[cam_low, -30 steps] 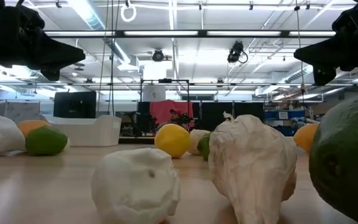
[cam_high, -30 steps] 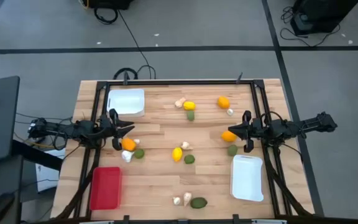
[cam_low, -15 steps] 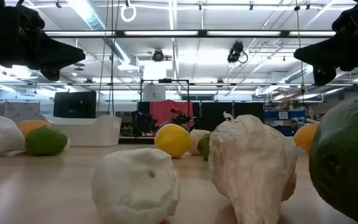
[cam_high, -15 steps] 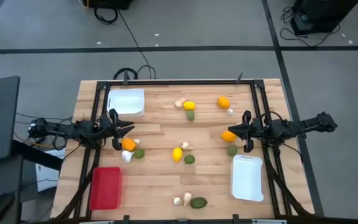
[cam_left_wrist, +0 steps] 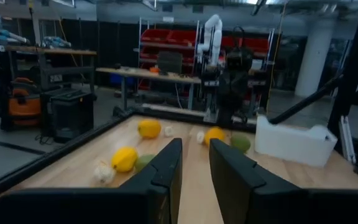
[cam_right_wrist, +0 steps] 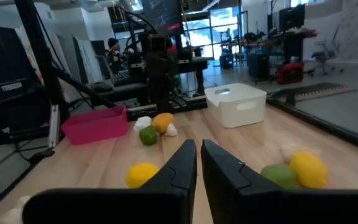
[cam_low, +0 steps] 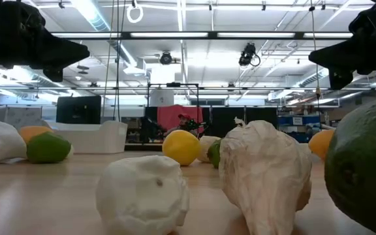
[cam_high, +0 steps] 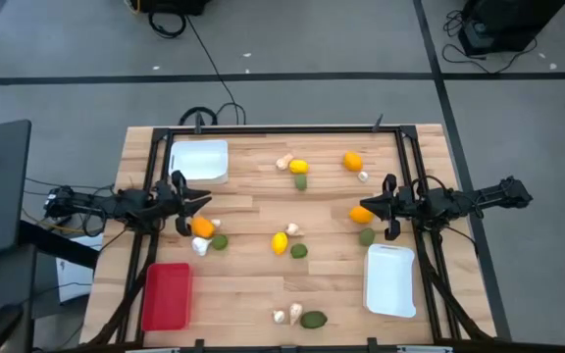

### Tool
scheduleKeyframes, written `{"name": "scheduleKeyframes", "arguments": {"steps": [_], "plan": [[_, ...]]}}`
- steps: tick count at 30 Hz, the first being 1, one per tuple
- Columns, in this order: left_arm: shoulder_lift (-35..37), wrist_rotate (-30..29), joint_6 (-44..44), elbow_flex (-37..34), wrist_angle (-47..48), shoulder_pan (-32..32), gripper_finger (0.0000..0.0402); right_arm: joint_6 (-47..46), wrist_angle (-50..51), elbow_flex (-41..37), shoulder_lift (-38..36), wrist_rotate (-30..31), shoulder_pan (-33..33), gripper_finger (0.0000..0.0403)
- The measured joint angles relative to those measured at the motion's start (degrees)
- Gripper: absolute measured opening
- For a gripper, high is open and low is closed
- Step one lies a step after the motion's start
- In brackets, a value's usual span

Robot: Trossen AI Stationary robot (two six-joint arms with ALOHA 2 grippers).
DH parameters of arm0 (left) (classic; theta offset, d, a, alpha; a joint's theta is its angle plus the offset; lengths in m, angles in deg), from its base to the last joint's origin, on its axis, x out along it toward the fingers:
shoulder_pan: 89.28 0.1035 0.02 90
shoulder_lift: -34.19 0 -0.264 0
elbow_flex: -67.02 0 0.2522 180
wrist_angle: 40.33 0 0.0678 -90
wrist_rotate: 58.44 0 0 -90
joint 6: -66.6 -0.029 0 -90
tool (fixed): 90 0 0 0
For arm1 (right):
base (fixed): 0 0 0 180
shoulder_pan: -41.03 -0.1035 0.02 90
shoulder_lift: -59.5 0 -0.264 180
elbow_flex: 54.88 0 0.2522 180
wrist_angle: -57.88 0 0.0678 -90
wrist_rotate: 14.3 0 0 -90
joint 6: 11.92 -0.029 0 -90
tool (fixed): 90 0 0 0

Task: Sort produce into baskets
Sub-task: Put the top center green lime into the top white bin

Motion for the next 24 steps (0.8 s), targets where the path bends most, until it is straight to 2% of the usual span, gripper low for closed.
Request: {"name": "scheduleKeyframes", "arguments": {"steps": [3,9,13,16,20,24], "plan": [[0.0,0.0,0.0,0.0,-1.9,0.0,0.0086,2.0,-2.5,0.0,0.0,3.2,0.1,0.0039],[0.0,0.0,0.0,0.0,-7.8,0.0,0.0086,1.5,-8.2,0.0,0.0,4.9,0.1,0.0039],[0.0,0.0,-1.4,0.0,-8.0,0.0,0.0086,1.4,-10.5,0.0,0.0,12.6,0.8,0.0039],[0.0,0.0,-1.4,0.0,-7.1,0.0,0.0086,-1.3,-9.2,0.0,0.9,14.7,2.3,0.0043],[-1.0,-0.3,-0.3,0.0,-4.9,0.2,0.0086,-3.8,-10.0,0.0,4.8,12.6,5.4,0.0074],[-6.3,-5.5,0.0,0.0,-5.8,1.5,0.0089,-5.3,-13.2,0.0,11.2,9.9,9.9,0.0129]]}}
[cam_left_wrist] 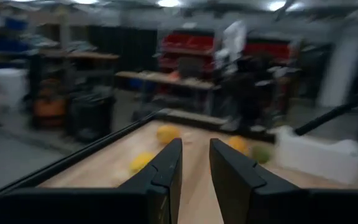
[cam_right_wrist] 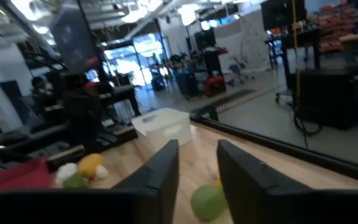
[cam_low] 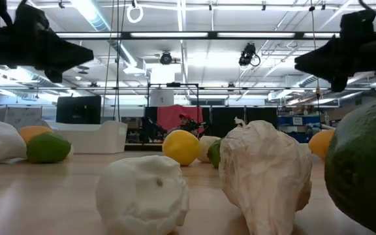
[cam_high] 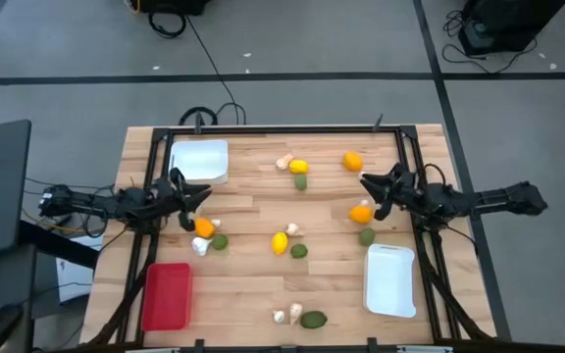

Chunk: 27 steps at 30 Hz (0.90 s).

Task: Sort produce into baskets
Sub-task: Put the top center green lime into the top white bin

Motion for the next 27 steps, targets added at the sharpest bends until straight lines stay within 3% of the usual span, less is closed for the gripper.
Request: {"name": "scheduleKeyframes", "arguments": {"steps": [6,12,20,27], "plan": [[-13.7,-1.0,1.9,3.9,-2.3,4.3,0.0117,-4.7,-7.2,0.0,11.8,-1.6,6.1,0.0207],[-29.7,1.1,4.7,10.9,-2.1,6.5,0.0149,-6.8,-16.3,0.3,22.5,-6.2,9.3,0.0252],[-48.4,1.1,6.0,22.5,-2.1,8.7,0.0158,-7.8,-16.6,7.7,36.3,-10.1,9.7,0.0265],[-58.2,1.7,4.9,29.2,-2.4,8.9,0.0158,-7.6,-13.8,17.3,48.4,-10.1,9.9,0.0265]]}}
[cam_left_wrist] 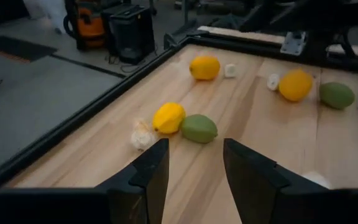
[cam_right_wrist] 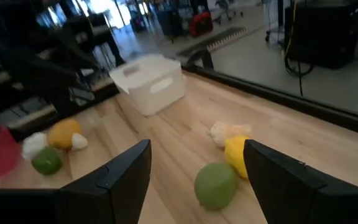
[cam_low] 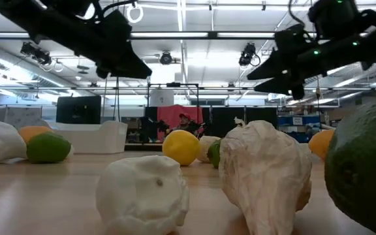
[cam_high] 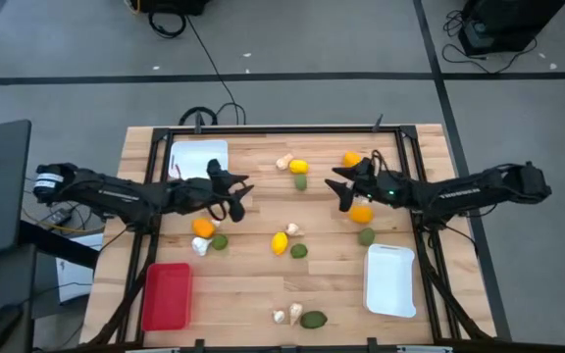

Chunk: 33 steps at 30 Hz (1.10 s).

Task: Sort produce into baskets
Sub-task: Put the top center green lime into the top white bin

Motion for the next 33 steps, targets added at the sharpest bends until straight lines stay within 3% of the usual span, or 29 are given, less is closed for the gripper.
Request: {"name": "scheduleKeyframes", "arguments": {"steps": [7,12,17,22,33], "plan": [[-9.3,10.0,-4.6,6.7,2.4,1.7,0.0159,0.1,6.8,8.4,7.8,-1.0,0.0,0.0265],[-14.4,7.5,-5.0,9.6,3.5,1.9,0.0159,1.9,8.5,14.0,14.3,-2.2,1.5,0.0265],[-16.3,6.9,-5.1,10.3,3.4,2.1,0.0159,4.7,18.0,21.8,22.2,-3.5,4.0,0.0265],[-16.5,6.7,-3.2,10.4,3.7,2.2,0.0159,-1.0,25.7,27.0,28.5,-3.6,5.3,0.0265],[-16.5,1.9,-5.1,10.4,2.9,2.3,0.0159,-10.2,25.8,32.8,40.0,-4.3,5.0,0.0265]]}}
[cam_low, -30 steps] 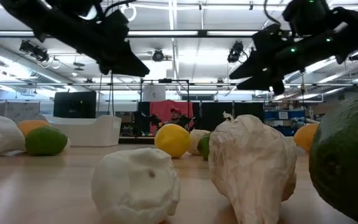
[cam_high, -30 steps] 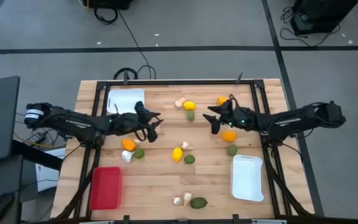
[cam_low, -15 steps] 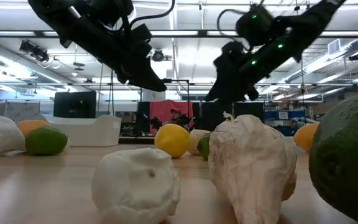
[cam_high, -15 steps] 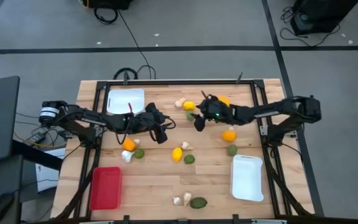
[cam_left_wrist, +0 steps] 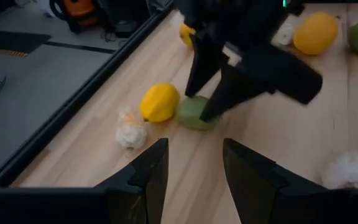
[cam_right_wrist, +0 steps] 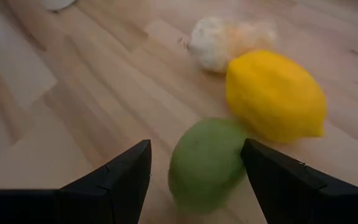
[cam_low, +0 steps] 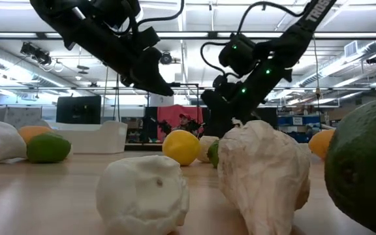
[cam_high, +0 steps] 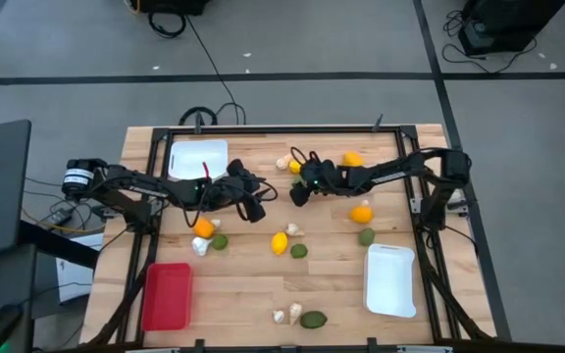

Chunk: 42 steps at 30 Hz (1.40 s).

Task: Sort produce into baskets
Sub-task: Put the top center green lime into the top white bin

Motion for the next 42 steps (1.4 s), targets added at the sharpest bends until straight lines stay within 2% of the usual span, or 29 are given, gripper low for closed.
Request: {"name": "scheduleKeyframes", "arguments": {"steps": [7,11,14,17,22,27,29,34,39,42], "plan": [[0.0,0.0,0.0,0.0,0.4,0.3,0.0159,-2.3,1.4,0.9,3.0,0.6,-0.1,0.0265],[0.0,-0.1,0.0,0.0,0.4,0.3,0.0158,-3.0,3.9,0.9,3.0,3.6,0.0,0.0254],[0.0,-0.3,-0.1,0.0,0.0,0.3,0.0158,-2.3,3.3,1.0,2.9,3.8,0.0,0.0229],[0.0,-0.4,-0.1,0.0,0.0,0.7,0.0158,-1.1,3.3,1.0,2.9,3.0,-0.2,0.0187],[-0.7,-0.5,-3.4,0.0,0.0,1.2,0.0158,7.4,0.4,1.0,2.9,0.1,-2.1,0.0132],[-3.2,3.6,-6.4,0.0,-0.5,1.2,0.0162,16.4,-5.9,1.0,2.6,-1.6,-6.0,0.0140],[-4.2,6.4,-7.9,0.0,-0.9,1.2,0.0171,19.3,-8.0,1.0,2.1,-1.0,-7.5,0.0149],[-6.7,7.4,-10.4,0.0,-3.0,1.0,0.0221,24.3,-10.8,0.9,1.4,1.2,-10.2,0.0152],[-8.2,8.9,-10.7,0.0,-6.1,1.0,0.0279,26.2,-12.2,0.9,1.4,1.4,-10.9,0.0152],[-9.2,10.8,-12.2,0.0,-6.2,1.0,0.0297,26.5,-12.4,1.0,1.3,1.2,-11.0,0.0153]]}}
